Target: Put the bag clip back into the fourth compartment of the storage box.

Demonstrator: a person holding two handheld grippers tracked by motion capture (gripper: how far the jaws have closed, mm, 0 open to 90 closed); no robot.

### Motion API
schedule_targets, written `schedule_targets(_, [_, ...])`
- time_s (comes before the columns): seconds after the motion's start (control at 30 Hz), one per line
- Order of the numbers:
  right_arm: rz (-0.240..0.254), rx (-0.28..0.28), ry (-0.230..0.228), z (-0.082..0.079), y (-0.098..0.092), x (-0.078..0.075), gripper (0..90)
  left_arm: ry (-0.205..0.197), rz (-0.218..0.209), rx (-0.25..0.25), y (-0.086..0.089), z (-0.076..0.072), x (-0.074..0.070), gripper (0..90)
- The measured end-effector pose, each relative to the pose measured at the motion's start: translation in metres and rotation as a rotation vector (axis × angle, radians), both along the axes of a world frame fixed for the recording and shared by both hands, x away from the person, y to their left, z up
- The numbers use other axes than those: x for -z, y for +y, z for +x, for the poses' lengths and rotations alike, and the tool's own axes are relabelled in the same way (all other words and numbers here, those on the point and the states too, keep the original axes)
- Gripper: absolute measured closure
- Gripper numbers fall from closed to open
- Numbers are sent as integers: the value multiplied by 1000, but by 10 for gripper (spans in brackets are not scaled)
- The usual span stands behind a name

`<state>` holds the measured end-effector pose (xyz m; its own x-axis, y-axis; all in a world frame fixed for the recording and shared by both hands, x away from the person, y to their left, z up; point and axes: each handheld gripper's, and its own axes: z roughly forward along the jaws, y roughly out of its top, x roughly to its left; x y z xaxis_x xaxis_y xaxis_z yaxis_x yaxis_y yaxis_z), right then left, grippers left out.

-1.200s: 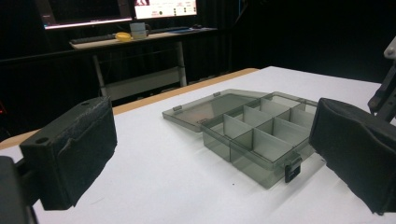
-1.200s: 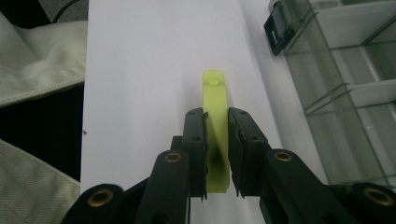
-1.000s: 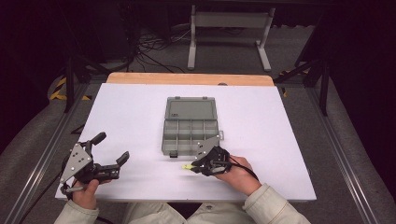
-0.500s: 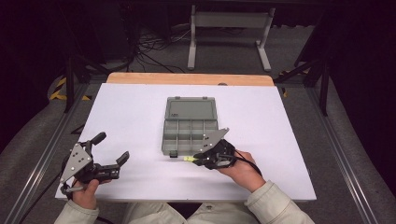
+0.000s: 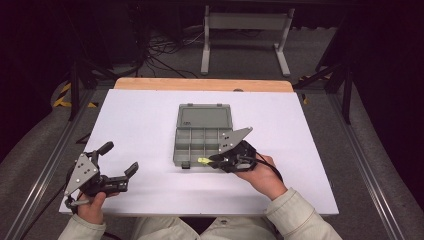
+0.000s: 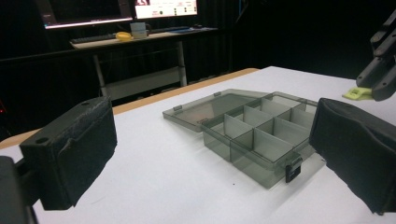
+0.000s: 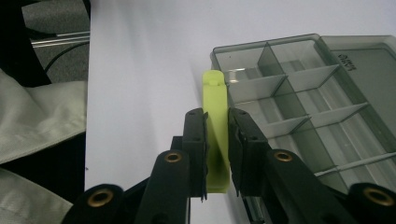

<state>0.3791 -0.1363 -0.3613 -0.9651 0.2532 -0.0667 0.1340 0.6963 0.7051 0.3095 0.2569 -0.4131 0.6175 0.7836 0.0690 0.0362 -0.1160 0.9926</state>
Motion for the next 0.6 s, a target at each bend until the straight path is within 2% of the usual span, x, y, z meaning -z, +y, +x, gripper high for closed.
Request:
schedule_targets(0.4, [34,53,-13,15,-4,-15,781,2,1,1,0,0,0,14])
schedule_targets(0.6, [32,87,-18,24,-5,-20,781,1,1,1,0,0,0,14])
